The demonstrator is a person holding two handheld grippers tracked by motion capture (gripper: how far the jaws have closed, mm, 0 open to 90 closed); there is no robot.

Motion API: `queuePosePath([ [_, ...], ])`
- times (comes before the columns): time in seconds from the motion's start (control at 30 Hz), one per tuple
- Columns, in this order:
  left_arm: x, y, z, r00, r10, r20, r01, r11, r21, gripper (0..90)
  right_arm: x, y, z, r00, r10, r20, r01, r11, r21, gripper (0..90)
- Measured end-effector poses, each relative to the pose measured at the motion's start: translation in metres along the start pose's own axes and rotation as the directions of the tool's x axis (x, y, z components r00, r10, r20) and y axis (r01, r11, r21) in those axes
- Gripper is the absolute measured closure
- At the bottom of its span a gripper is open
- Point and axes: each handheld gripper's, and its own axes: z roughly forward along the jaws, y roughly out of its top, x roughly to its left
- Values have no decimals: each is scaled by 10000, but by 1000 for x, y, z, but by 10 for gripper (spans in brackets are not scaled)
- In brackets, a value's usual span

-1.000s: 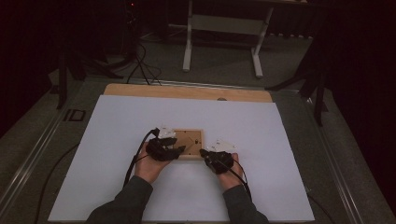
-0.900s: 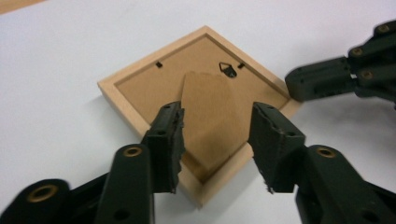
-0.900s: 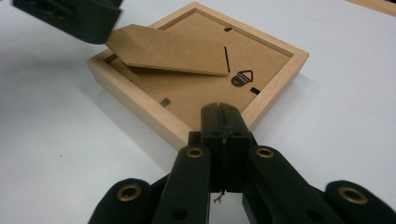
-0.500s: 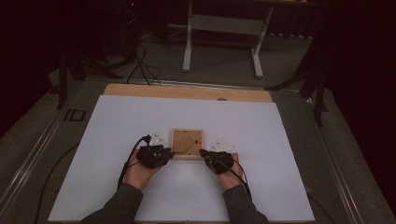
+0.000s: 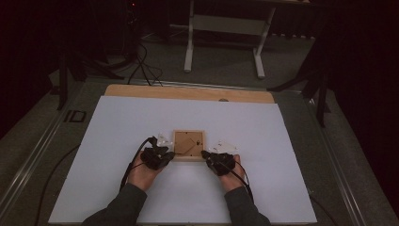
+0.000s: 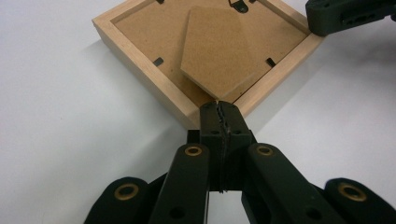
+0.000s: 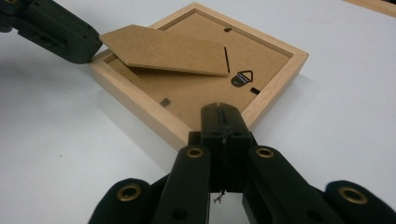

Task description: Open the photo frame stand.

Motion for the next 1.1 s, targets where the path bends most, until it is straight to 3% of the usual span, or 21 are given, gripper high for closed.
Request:
queuePosePath([
  [0.3,-1,3,0,10000,-60,-53,60,9999,-157,895,0,0,0,10000,-5,1,5,10000,0,896],
  [0.57,-2,18,-6,9991,-415,77,420,9945,-961,888,0,0,0,10000,2,0,-2,10000,-4,896],
  [0.8,-5,25,-6,9997,-245,52,249,9957,-889,857,0,0,0,10000,-5,-16,5,10000,3,896],
  [1.1,-5,27,1,9980,-442,453,467,9974,-544,668,0,0,0,10000,-18,-15,18,10000,-3,896],
])
